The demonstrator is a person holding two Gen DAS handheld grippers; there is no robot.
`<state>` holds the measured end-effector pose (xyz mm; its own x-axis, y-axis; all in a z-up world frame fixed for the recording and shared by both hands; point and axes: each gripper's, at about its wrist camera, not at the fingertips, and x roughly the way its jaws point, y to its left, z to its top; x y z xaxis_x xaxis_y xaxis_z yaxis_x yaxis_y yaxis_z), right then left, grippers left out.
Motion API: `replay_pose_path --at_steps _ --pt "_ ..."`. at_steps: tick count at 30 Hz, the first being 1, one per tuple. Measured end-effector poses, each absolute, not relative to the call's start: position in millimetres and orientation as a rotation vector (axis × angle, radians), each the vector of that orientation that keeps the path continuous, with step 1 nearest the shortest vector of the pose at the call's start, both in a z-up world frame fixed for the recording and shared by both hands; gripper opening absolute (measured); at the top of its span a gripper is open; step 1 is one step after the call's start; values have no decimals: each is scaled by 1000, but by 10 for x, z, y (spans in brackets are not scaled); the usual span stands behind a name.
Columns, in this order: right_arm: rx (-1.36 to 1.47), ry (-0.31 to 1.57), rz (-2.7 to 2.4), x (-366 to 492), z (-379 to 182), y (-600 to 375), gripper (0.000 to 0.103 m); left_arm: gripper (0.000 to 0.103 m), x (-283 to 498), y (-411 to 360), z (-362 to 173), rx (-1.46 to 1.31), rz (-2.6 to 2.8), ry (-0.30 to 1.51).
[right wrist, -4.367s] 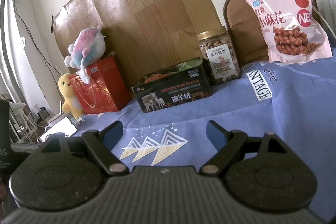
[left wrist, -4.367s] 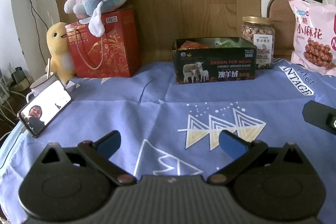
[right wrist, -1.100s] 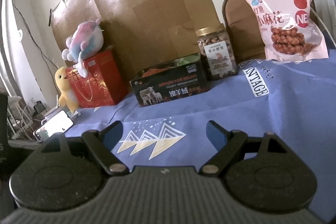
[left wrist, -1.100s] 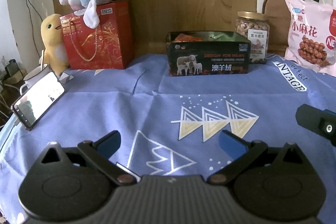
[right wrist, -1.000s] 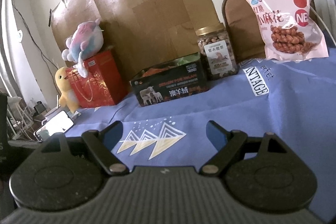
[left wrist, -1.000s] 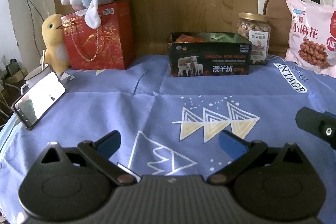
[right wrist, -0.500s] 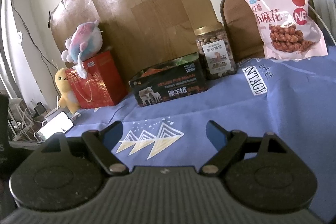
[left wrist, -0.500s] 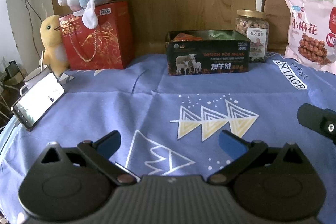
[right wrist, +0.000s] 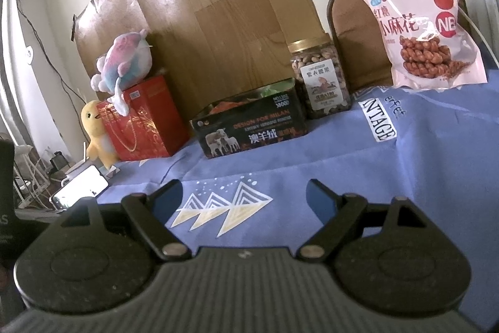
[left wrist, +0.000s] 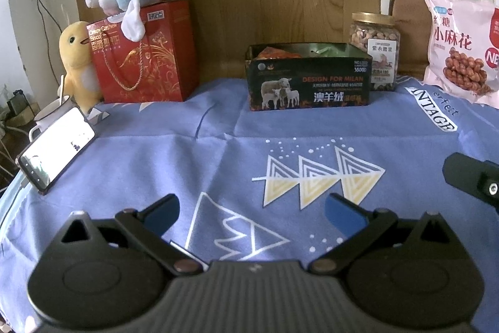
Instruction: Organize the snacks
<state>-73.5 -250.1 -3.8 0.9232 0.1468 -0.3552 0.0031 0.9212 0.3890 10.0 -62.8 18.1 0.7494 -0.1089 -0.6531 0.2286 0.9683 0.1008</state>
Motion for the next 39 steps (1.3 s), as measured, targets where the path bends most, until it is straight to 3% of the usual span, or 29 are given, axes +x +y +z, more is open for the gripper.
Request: replay_pose_path --at_steps 39 --pt "407 349 57 -835 5 -2564 87 103 58 -640 219 193 -166 689"
